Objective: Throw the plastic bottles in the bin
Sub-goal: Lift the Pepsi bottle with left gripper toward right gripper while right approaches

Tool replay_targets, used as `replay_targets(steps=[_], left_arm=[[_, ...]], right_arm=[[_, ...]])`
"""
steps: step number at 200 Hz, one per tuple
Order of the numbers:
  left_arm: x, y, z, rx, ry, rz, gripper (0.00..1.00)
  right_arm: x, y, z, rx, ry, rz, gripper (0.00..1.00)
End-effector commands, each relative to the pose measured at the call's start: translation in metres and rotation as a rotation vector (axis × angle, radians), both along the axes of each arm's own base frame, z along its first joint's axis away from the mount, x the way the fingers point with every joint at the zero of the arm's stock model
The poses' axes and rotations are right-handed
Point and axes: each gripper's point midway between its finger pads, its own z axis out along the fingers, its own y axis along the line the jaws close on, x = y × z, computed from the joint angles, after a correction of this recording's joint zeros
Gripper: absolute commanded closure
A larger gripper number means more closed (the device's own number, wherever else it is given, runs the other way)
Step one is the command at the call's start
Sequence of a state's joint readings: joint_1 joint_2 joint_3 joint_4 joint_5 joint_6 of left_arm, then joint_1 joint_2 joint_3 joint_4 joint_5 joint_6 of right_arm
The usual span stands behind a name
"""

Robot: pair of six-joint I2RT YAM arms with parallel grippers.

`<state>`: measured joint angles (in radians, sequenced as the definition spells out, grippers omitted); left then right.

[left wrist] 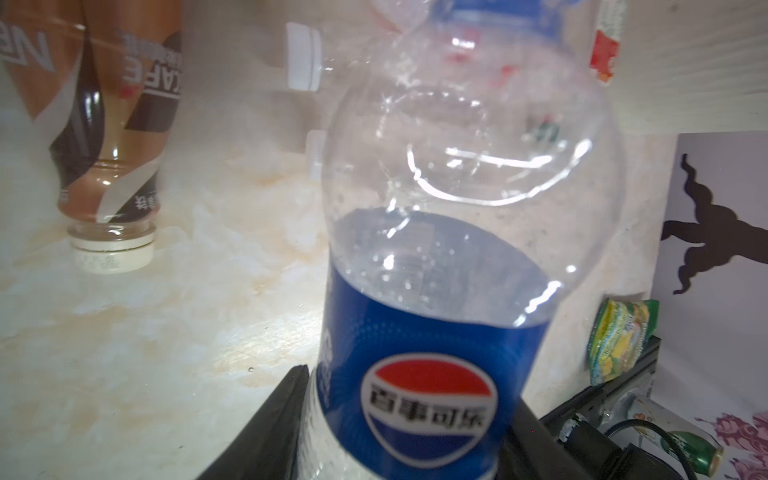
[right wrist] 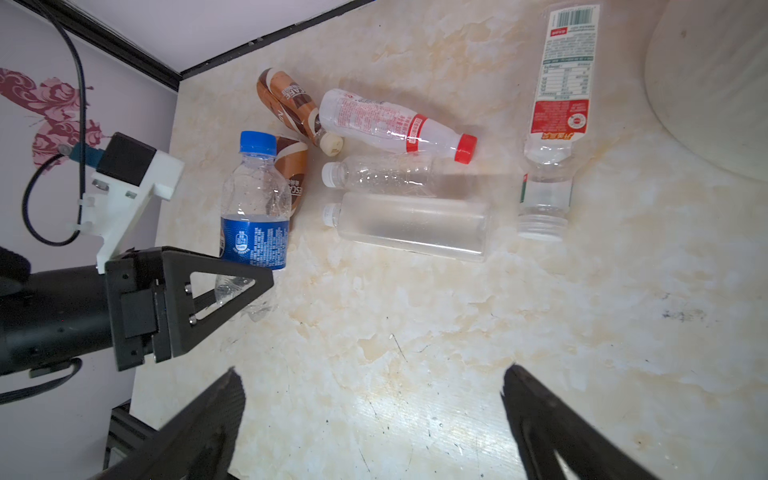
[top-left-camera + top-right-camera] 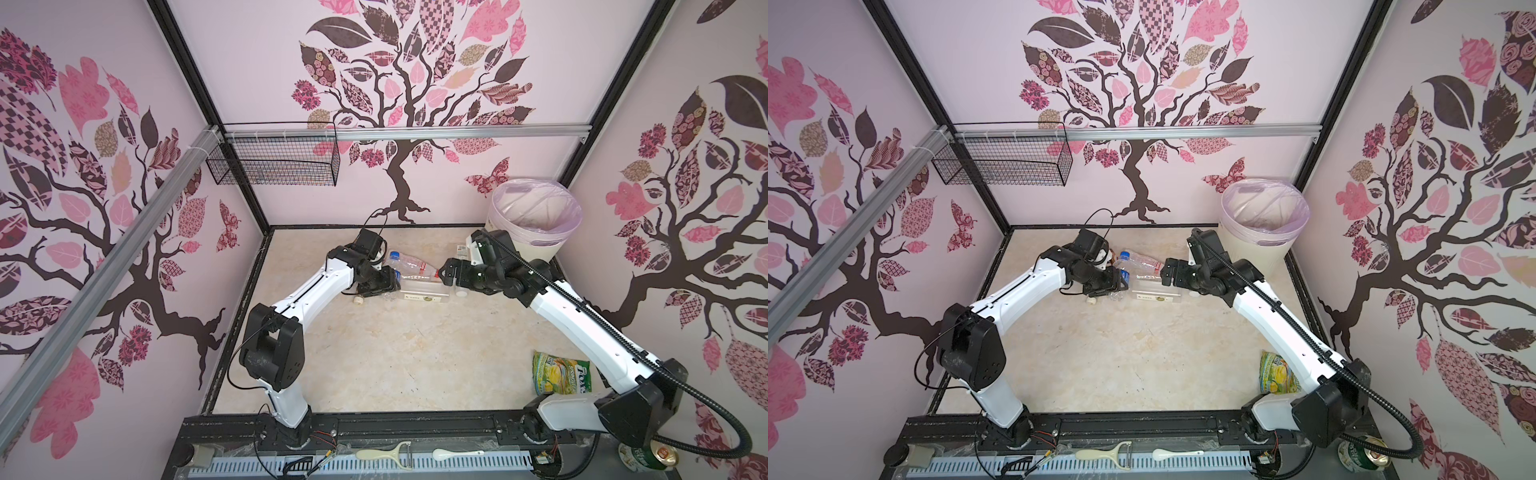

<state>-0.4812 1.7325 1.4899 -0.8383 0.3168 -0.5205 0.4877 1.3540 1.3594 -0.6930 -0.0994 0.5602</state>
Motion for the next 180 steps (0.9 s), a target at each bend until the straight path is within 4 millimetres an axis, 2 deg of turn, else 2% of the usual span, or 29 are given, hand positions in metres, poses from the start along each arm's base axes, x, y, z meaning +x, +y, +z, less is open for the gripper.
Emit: replay_targets(steps=[1,21,53,93,123,180], left_arm=[[0.002,-0.024,0.043,-0.124,-0.109,-0.048,0.43],[-0.002,-0.039,0.065,-0.187,-0.143,-0.075,0.43],[-0.011,-0.070,0.086,-0.271,-0.171,-0.139,0.43],[-0.013,-0.090,0.114,-0.400,-0.210,-0.153,0.44],[-0.020,-0.098,0.124,-0.427,-0.215,-0.178,0.44],[-0.035,-0.109,0.120,-0.432,-0.197,-0.201,0.44]], right_arm=[[0.012,0.002,0.025,0.100,0.006,-0.036,0.01],[0.018,0.003,0.038,0.134,-0.003,-0.037,0.00],[0.027,0.003,0.045,0.160,0.009,-0.041,0.00],[0.040,0.005,0.050,0.218,0.024,-0.049,0.00],[0.048,0.011,0.049,0.222,0.032,-0.034,0.02],[0.068,0.023,0.042,0.231,0.047,-0.020,0.10]])
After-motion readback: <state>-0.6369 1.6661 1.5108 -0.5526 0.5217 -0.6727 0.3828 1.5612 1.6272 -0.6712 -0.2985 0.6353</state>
